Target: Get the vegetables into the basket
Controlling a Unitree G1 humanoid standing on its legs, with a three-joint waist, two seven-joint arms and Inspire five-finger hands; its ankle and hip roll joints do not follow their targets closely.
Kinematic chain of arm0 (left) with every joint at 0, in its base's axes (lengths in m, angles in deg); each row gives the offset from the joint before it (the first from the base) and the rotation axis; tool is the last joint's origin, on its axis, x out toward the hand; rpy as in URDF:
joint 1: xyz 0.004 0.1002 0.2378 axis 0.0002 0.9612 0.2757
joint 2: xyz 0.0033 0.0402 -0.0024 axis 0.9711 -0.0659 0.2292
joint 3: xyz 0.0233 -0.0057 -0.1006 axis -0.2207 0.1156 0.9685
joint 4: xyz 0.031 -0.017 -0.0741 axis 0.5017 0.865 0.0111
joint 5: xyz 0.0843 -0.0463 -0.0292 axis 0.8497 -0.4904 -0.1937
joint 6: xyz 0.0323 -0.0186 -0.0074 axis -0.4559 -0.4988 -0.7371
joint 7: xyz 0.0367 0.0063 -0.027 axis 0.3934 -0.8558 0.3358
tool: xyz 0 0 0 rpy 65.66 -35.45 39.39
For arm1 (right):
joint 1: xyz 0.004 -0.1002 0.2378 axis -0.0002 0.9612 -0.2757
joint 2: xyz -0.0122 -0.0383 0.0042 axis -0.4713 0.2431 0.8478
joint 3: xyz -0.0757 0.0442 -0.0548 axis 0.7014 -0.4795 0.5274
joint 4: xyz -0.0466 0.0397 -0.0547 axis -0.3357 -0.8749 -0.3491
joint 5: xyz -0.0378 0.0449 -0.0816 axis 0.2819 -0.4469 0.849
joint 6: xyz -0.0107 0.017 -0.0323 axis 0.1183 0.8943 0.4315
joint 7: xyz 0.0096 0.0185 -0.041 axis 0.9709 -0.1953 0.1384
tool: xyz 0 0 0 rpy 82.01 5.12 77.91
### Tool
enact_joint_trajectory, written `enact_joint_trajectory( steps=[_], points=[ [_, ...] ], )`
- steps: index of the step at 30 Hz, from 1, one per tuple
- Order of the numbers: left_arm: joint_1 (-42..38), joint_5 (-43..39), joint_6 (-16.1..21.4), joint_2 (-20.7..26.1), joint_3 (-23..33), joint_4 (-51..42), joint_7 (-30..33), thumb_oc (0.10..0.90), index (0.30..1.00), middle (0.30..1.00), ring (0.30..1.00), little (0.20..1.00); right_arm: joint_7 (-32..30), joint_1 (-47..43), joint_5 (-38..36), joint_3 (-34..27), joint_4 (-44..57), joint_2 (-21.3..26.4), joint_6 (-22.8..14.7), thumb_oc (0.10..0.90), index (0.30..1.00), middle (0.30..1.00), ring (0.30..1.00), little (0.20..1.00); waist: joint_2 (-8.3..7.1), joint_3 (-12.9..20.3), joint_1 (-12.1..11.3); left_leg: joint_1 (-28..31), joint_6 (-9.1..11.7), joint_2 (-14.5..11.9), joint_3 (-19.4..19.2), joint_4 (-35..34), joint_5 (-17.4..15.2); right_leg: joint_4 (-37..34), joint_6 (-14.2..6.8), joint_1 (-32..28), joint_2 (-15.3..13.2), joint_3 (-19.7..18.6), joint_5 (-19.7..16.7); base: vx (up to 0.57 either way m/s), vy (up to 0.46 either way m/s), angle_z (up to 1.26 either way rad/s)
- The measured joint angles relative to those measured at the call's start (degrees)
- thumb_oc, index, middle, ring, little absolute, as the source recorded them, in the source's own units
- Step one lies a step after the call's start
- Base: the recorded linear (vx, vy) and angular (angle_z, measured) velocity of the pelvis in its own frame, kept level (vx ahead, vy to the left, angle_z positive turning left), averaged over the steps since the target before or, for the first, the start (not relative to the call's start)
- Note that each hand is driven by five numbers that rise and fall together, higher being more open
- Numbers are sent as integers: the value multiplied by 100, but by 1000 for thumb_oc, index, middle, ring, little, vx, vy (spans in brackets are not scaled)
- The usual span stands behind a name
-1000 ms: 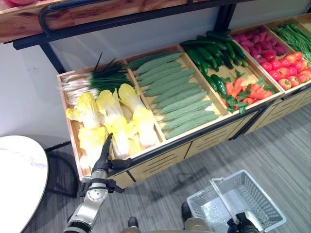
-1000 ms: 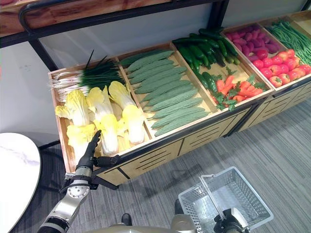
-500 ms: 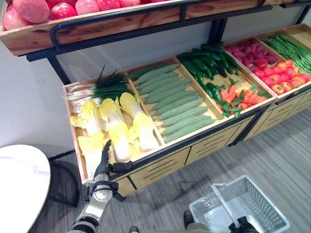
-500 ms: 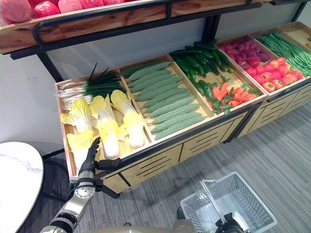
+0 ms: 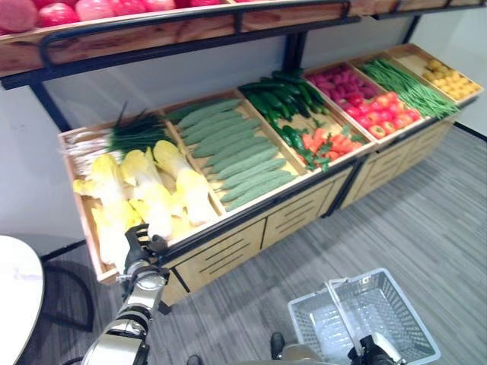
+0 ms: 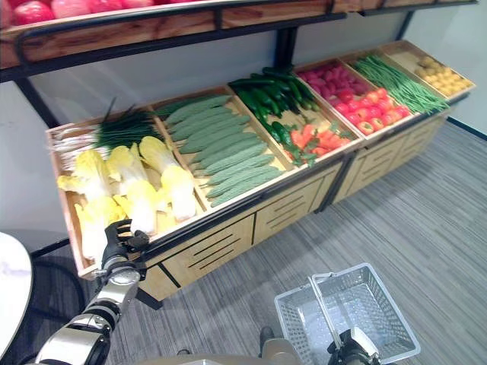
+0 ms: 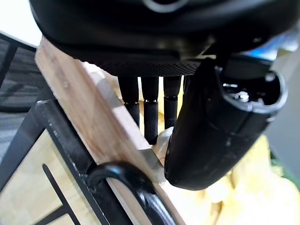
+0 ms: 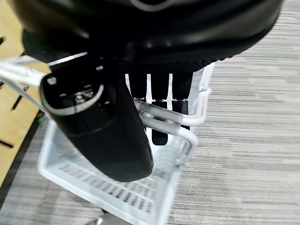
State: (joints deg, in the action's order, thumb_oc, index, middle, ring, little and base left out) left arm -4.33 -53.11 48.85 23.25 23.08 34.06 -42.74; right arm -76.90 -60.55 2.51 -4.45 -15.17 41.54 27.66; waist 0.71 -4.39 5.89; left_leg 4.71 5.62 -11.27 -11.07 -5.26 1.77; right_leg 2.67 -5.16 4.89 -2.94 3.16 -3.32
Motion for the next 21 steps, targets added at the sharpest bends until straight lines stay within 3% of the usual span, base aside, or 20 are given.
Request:
enact_joint_trajectory(
  steps=[3,9,21],
  points=[
    [445,-216,-101,-86,15,-1061,129,400,300,300,300,300,7,307,0,5,139,19,103,400,300,300,300,300,90,-90,-25,-31,-26,81,7,75,76,-318,-48,-156,-70,-41,-134,-1,-4,-1],
    [1083,-283,76,-254,123,-2398,478,400,300,300,300,300,-5,365,1,-207,164,-69,126,400,300,300,300,300,-16,-444,-45,5,22,237,93,20,165,-769,-50,-423,-203,40,-530,14,-4,11],
    [1236,85,-51,-261,266,-3308,772,400,300,300,300,300,-9,115,5,-206,289,-134,41,400,300,300,300,300,-70,-577,-92,74,-44,229,135,-8,108,-797,-111,-517,-205,72,-469,11,1,1]
  ],
)
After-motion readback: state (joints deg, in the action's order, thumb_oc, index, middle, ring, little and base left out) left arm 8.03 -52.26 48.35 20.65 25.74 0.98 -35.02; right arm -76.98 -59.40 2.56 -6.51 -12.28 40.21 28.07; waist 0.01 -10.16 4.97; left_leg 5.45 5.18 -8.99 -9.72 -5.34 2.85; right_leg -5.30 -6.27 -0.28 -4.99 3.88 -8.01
